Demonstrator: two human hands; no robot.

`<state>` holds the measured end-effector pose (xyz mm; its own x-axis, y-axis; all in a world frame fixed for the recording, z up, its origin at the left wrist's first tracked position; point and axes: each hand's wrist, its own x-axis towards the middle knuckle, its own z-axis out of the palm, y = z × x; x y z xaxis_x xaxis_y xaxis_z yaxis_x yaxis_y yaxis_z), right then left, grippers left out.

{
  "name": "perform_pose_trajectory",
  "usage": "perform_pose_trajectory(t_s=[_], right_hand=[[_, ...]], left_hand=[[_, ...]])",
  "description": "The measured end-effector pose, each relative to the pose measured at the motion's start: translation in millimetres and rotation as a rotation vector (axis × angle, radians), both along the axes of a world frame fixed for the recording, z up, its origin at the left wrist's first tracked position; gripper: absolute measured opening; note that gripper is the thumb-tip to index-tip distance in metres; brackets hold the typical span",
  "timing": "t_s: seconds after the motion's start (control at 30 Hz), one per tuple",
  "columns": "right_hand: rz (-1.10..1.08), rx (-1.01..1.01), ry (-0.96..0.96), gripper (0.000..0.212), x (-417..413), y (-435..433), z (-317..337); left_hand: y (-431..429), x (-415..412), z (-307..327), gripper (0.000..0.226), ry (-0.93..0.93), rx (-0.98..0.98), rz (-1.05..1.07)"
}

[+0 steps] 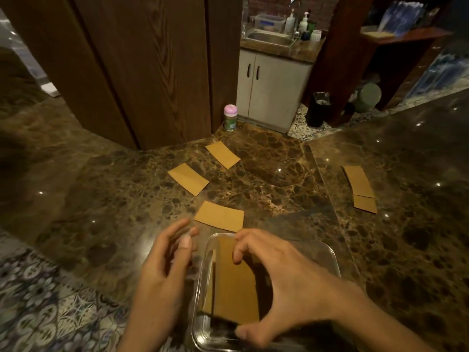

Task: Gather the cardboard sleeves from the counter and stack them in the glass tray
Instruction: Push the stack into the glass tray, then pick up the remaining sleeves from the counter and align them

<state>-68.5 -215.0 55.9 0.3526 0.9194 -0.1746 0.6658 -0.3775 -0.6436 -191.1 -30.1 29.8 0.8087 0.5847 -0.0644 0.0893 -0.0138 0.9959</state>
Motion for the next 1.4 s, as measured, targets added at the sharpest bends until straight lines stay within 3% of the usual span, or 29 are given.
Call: perform_pose_trajectory(t_s=[0.13,0.23,0.43,0.57,0.7,0.8,0.93,1.1,1.2,1.4], right_hand=[[0.064,-0.08,-0.167,0.081,-8.1,11.4,-31.4],[0.044,-0.064,-0.284,0.082,-12.6,22.4,-53.5],[-0.026,-0.05,-0.305,0.079,-24.4,26.9,-82.0],[-0.03,-0.078,-0.351,0.089,-20.8,22.5,-85.6],[0.001,-0.157,-0.358,0.105,-16.2,8.5,-82.4],[-0.079,-0.186,-0.283,0.089,-13.8,-9.4,-77.5],[-0.133,-0.208,-0.209,0.077,-14.2,-27.0,-80.2],[-0.145,-0.183,-0.13,0.077,-14.1,-33.6,-92.9],[-0.156,-0.172,-0.102,0.074,-12.5,-33.9,-92.0],[-0.111,-0.168,-0.207,0.067,-8.7,-31.9,-100.3]], left_hand=[[10.7,-21.5,-28.3,0.019,0.099,0.263,-0.05],[5.0,-26.2,-42.2,0.022,0.132,0.357,-0.161],[0.8,-30.8,-64.0,0.027,0.128,0.678,-0.225],[-11.0,-19.8,-50.8,0.046,0.282,1.109,-0.503],[-15.5,-5.4,-41.0,0.049,0.392,1.347,-0.736],[-16.5,5.2,-30.8,0.049,0.574,1.368,-0.872],[-25.1,18.9,-31.0,0.042,0.6,1.499,-0.856],[-20.0,17.7,-47.0,0.044,0.487,1.478,-0.805],[-18.7,17.8,-53.9,0.014,0.371,1.525,-0.696],[-15.2,18.7,-70.6,0.021,0.219,1.623,-0.56]])
